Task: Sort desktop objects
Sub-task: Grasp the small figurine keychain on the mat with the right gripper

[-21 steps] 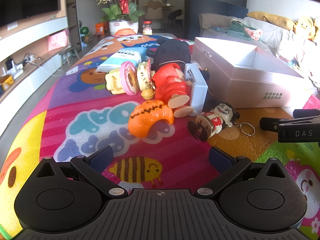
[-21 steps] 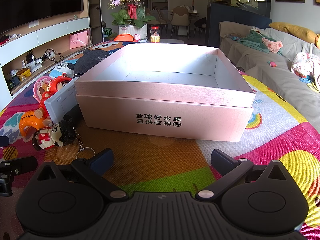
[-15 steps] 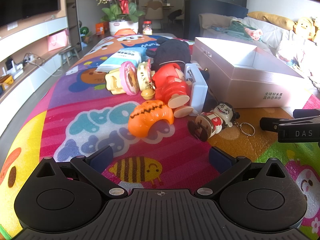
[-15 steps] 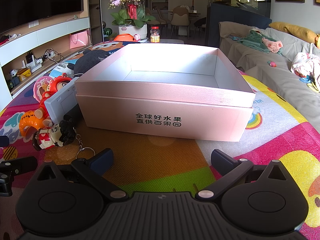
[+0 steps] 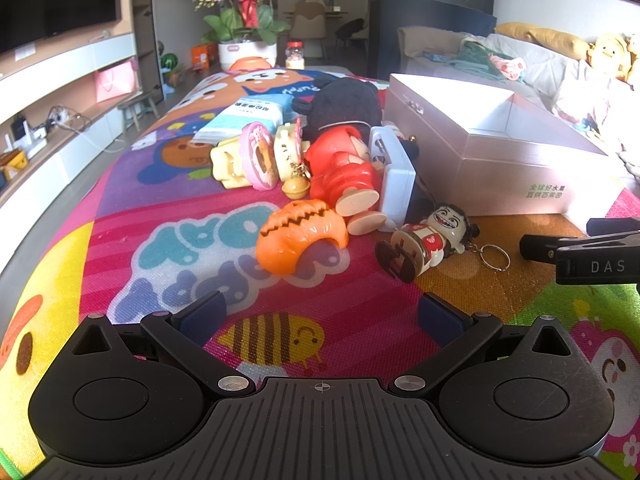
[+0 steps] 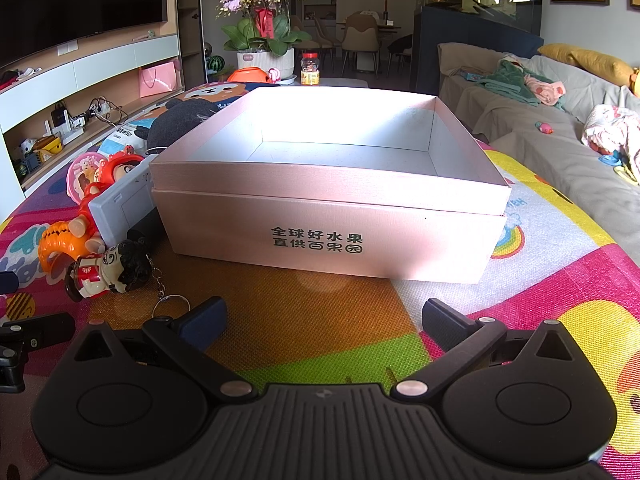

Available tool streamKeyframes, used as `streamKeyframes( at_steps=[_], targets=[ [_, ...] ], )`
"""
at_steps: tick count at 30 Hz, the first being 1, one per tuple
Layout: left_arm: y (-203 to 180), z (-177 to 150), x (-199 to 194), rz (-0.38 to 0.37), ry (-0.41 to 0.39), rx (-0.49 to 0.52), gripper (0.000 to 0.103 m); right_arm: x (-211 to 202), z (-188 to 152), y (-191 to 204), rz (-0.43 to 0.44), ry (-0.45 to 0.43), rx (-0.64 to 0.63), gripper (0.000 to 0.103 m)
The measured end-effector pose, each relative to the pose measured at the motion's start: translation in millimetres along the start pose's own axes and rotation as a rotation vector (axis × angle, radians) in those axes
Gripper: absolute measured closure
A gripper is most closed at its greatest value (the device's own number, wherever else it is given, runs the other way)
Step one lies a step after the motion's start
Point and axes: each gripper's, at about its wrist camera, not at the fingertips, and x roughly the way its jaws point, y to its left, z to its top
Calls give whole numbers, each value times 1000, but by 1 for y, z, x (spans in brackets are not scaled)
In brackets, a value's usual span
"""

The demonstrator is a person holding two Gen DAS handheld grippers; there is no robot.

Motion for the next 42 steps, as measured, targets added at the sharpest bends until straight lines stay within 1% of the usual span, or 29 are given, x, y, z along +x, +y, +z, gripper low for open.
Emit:
streamKeyframes(
  at_steps=[9,10,12,14,15,18,26,27,28,29,32,33,35,36,37,39,41,42],
  targets=[
    [2,-1,1,-5,-1,-2,0,0,-1,-2,0,1,1,0],
    [2,-1,1,-5,0,-2,0,0,0,-4,6,6,5,0],
    [1,0,0,-5,0,-2,0,-6,2,-7,28,50,19,0],
    [1,0,0,-5,0,-2,0,-11,0,-7,17,74,36,0],
    [1,0,0,-4,0,-2,0,-13,-2,-4,-4,87,20,0],
    [1,0,0,-5,0,-2,0,-18,-6,1,-35,93,32,0],
    [3,0,0,-18,9,3,0,-18,-3,2,-30,110,12,0],
    [3,1,1,-21,12,5,0,-18,0,4,-8,127,-1,0],
    [3,1,1,-21,17,7,0,-18,3,6,39,149,-25,0],
    [2,1,1,-19,19,10,0,-20,7,11,104,156,-47,0],
    [0,1,1,-14,20,17,0,-33,19,32,231,80,-65,0],
    [0,1,1,-14,19,17,0,-33,24,41,259,66,-82,0],
    [0,0,0,-14,15,16,0,-27,34,58,283,55,-100,2],
    [0,0,0,-14,15,16,0,-20,40,67,291,63,-98,4],
    [0,0,-1,-14,14,16,0,-13,44,72,303,82,-92,8],
    [0,0,-1,-16,14,15,0,3,50,80,343,142,-73,12],
    [1,1,0,-19,14,13,0,13,50,84,364,195,-63,26],
    [1,1,-1,-20,13,13,0,13,48,85,354,187,-72,29]
  ],
)
